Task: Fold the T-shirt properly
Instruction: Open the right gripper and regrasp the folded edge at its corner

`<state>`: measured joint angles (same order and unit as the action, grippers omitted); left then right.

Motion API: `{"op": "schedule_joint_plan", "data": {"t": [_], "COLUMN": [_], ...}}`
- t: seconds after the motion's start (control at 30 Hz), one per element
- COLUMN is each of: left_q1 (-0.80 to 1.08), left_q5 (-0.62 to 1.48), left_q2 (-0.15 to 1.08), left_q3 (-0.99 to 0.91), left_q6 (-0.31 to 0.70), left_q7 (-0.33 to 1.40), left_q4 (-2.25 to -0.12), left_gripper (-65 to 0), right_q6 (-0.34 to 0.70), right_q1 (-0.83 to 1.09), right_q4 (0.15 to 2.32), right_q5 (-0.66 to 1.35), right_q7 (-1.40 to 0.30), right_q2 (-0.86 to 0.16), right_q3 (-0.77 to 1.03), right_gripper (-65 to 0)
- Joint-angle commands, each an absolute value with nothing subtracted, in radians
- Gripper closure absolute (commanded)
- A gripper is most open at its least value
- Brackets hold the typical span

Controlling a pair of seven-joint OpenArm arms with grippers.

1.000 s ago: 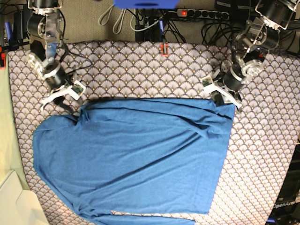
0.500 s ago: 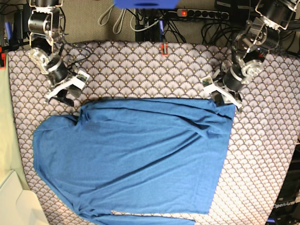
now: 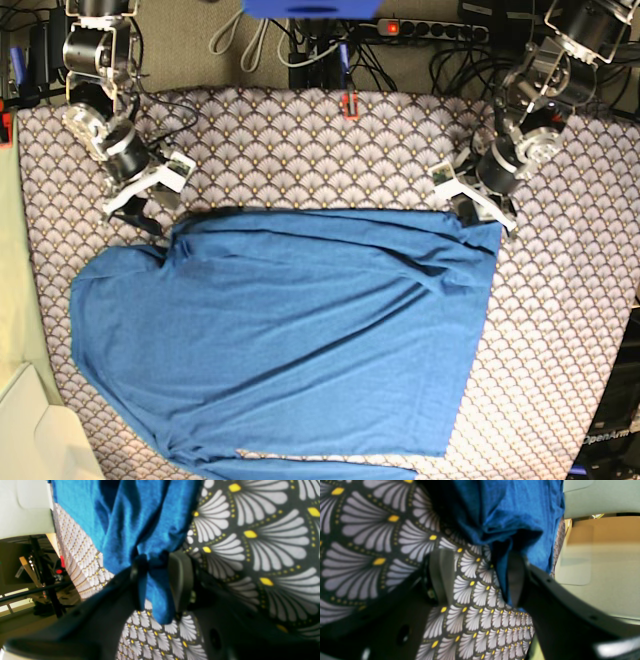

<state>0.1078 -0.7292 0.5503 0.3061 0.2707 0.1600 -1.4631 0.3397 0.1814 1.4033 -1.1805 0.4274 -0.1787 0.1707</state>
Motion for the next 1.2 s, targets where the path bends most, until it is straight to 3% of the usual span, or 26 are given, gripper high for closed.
{"op": "schedule_joint_plan", "data": {"t": [0.0, 0.53, 0.83, 1.17], "left_q1": [0.096, 0.093, 0.09, 0.087], "left_q5": [-0.731, -0.731, -0.731, -0.731], "left_q2": [0.564, 0.558, 0.562, 0.558], "left_q3": [0.295, 0.295, 0.295, 0.295], "left_q6": [0.255, 0.255, 0.255, 0.255], "left_q7": [0.154, 0.154, 0.154, 0.154], "left_q4": [-1.475, -1.475, -1.475, -1.475], "left_gripper": [-18.1, -18.1, -18.1, -18.1], "right_q6": [0.334, 0.334, 0.334, 0.334], "right_q1": [0.151, 0.038, 0.133, 0.061], "right_q4": [1.412, 1.264, 1.325, 1.32], "right_q5": [-1.179, -1.181, -1.182, -1.181], "right_q7": [0.438, 0.44, 0.44, 0.44], "right_q2": [-0.185, -0.194, -0.329, -0.292], "right_q3": [0.166, 0.139, 0.042, 0.012], "right_gripper": [-34.7, -34.7, -34.6, -34.7]}}
